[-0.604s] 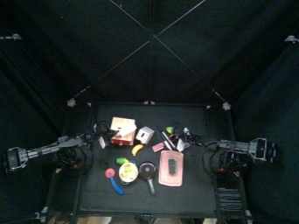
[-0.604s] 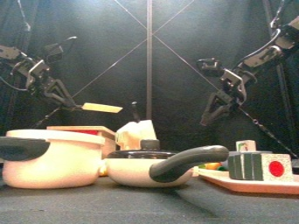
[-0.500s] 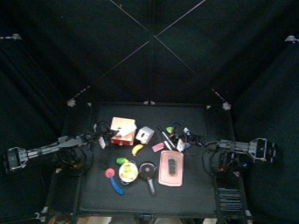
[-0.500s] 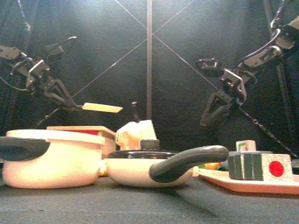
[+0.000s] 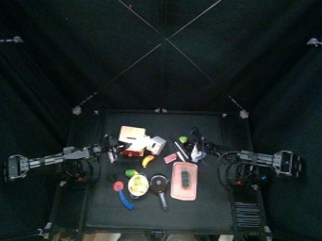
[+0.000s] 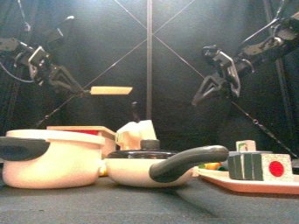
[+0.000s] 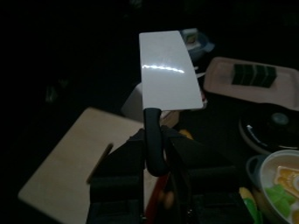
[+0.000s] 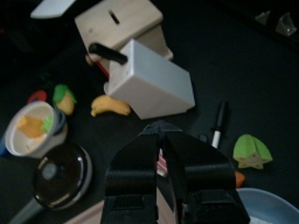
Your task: Grab cleaver with other hand
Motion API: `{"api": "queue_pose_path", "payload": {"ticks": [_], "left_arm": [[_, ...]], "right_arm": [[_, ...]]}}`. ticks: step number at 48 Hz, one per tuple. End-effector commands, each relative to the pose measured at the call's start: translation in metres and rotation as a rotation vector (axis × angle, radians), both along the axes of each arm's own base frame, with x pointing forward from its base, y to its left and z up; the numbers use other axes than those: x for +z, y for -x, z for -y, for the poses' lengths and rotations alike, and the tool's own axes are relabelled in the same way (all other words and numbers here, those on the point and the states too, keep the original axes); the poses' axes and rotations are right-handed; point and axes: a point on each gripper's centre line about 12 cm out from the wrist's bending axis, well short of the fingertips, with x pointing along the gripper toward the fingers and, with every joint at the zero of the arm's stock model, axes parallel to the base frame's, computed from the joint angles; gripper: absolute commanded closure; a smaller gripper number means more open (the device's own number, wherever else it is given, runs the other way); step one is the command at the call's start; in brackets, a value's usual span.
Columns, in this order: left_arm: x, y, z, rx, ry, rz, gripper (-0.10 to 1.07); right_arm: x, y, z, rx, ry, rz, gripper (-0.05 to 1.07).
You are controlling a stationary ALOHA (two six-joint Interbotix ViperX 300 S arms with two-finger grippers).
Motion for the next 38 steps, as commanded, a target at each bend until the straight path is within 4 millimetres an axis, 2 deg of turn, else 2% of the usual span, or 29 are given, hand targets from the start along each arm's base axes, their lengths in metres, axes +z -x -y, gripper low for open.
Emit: {"api": "queue_pose_path", "payload": {"ticks": [1,10,18,28,38], "left_arm": [[0.018,-0.009,0.003,-0.049,-0.077,0.053,0.57],[0.021,-0.018,0.005,-0.101,-0.165,0.058,0.57],[0.024,-0.029,0.004,-0.122,-0.198,0.045,0.57],[0.024,-0.041,0.002,-0.154,-0.277,0.000,0.57],[0.034,-0.051,0.005,-0.191,-0.366,0.004,0.57]], "right_arm": [[0.029,-0.002,-0.005,-0.001,0.008,0.106,0.57],[0.049,-0.011,-0.023,0.045,-0.049,0.185,0.57],[0.066,-0.015,-0.032,0.056,-0.121,0.242,0.57],[0.074,-0.012,-0.040,0.075,-0.169,0.263,0.57],[0.078,-0.017,-0.044,0.075,-0.213,0.286,0.55]]}}
